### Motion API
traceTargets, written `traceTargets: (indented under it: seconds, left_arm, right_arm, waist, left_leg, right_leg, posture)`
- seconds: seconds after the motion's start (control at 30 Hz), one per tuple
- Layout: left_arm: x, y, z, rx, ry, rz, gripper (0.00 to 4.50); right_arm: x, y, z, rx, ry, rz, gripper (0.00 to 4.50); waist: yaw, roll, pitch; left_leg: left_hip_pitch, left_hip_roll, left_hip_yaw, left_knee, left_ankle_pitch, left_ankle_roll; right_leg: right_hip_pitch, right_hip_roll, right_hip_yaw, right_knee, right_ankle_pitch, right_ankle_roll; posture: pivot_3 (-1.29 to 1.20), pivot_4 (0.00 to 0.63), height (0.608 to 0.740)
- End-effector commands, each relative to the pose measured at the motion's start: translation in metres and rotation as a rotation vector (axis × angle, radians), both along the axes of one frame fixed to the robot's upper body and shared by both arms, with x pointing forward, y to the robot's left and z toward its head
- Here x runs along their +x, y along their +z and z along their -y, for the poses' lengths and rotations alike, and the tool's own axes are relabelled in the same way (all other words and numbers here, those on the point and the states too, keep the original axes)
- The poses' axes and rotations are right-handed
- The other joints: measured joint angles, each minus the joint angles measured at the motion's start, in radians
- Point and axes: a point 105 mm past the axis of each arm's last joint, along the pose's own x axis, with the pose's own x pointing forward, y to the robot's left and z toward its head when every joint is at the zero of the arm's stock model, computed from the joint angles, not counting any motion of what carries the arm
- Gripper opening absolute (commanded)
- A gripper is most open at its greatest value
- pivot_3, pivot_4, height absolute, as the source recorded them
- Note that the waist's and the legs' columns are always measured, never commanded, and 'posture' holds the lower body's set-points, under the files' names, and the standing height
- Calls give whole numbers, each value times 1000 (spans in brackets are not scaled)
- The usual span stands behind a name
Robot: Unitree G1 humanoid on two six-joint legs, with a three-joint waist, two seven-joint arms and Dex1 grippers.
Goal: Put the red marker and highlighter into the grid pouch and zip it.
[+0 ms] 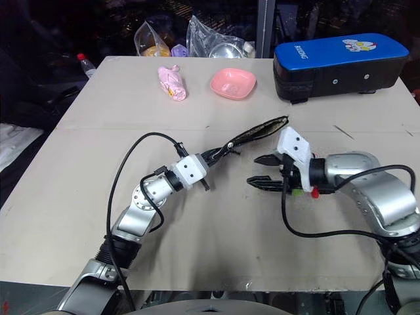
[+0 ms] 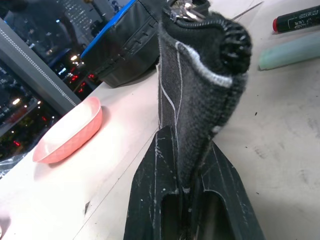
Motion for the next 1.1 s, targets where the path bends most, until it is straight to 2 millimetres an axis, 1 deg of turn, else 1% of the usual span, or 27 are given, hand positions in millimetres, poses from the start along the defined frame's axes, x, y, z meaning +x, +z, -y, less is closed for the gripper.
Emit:
traceTargets:
  seconds: [0.03, 0.1, 0.17, 0.2, 0.23, 0.27, 0.3, 0.33, 0.5, 0.57, 0.7, 0.83, 0.93, 0.97, 1.1]
  left_arm:
    - [-1, 13, -5, -55, 12, 25, 0]
    - [-2, 12, -5, -59, 14, 21, 0]
    - [-2, 12, -4, -60, 12, 19, 0]
    - [-2, 12, -4, -59, 9, 19, 0]
    - [-2, 12, -3, -59, 8, 19, 0]
    - [-2, 13, -2, -60, 5, 20, 0]
    - [-3, 13, -2, -60, 3, 21, 0]
    - [-3, 14, -1, -60, 0, 23, 0]
    - [-4, 14, 0, -57, -6, 23, 0]
    - [-5, 13, 0, -54, -10, 22, 0]
    - [-5, 15, 1, -53, -19, 24, 0]
    - [-7, 25, 4, -84, -37, 33, 0]
    - [-8, 28, 1, -59, -49, 31, 0]
    - [-7, 29, -1, -46, -47, 30, 0]
    - [-7, 35, -7, -35, -58, 18, 0]
  right_arm:
    - [23, 30, 27, 36, -158, 165, 2679]
    - [35, 37, 29, 70, -214, 208, 2679]
    - [40, 38, 25, 90, -224, 218, 2181]
    - [43, 37, 23, 93, -227, 219, 1866]
    - [45, 36, 22, 93, -230, 220, 1342]
    - [50, 35, 21, 92, -244, 232, 717]
    - [53, 34, 20, 90, -254, 242, 223]
    - [57, 34, 18, 95, -263, 245, 39]
    - [74, 30, 8, 109, -310, 252, 39]
    - [78, 22, 3, 89, -307, 236, 39]
    - [86, 8, -5, -14, -267, 272, 39]
    - [89, -7, -14, -247, -106, 436, 39]
    - [90, -9, -24, -331, 10, 524, 801]
    - [90, -9, -27, -341, 39, 535, 1328]
    - [93, -7, -34, -365, 90, 599, 3148]
  waist:
    - [-1, 0, 0]
    - [-2, 0, 0]
    - [-2, 0, 0]
    - [-1, 0, 0]
    - [-1, 0, 0]
    - [-1, 0, 0]
    - [-1, 0, 0]
    - [-1, 0, 0]
    - [-2, 0, 0]
    - [-2, 0, 0]
    - [-2, 0, 0]
    - [-4, 0, 0]
    - [-5, 0, 0]
    - [-5, 0, 0]
    - [-7, 0, 0]
  left_leg:
    - [0, 0, 0, 0, 0, 0]
    - [1, 0, 1, 0, 0, 0]
    - [1, 0, 1, 0, 0, 0]
    - [1, 1, 1, 0, 0, 0]
    - [1, 1, 0, 0, 0, 0]
    - [0, 1, 0, 0, 0, 0]
    - [0, 0, 0, 0, 0, 0]
    - [0, 0, 0, 0, 0, 0]
    - [1, 0, 1, 0, 0, 0]
    - [1, 0, 0, 0, 0, 0]
    - [1, 0, 0, 0, 0, 0]
    - [1, 0, 1, 0, 0, 0]
    - [1, 0, 1, 0, 0, 0]
    - [1, 0, 1, 0, 0, 0]
    - [1, 0, 1, 0, 2, -4]
  right_leg:
    - [0, 0, 0, 0, 0, 0]
    - [0, 0, 1, 0, 0, 0]
    - [0, 1, 1, 0, 0, 0]
    - [0, 1, 1, 0, 0, 0]
    - [0, 2, 1, 0, 0, 0]
    - [0, 2, 1, 0, 0, 0]
    - [0, 2, 1, 0, 0, 0]
    - [0, 1, 1, 0, 0, 0]
    - [0, 1, 1, 1, 0, 0]
    - [0, 2, 1, 1, 0, 0]
    - [0, 2, 1, 2, 0, 0]
    - [0, 3, 2, 2, 0, 0]
    - [0, 3, 2, 2, 0, 0]
    - [0, 3, 2, 2, 0, 0]
    - [0, 4, 2, 3, 0, 0]
  posture:
    - [0, 150, 726]
    - [0, 150, 726]
    - [0, 150, 726]
    - [0, 150, 726]
    - [0, 150, 726]
    - [0, 150, 726]
    - [0, 150, 726]
    - [0, 150, 726]
    - [0, 150, 726]
    - [0, 150, 726]
    - [0, 150, 726]
    - [0, 150, 726]
    - [0, 150, 726]
    - [0, 150, 726]
    - [0, 150, 726]
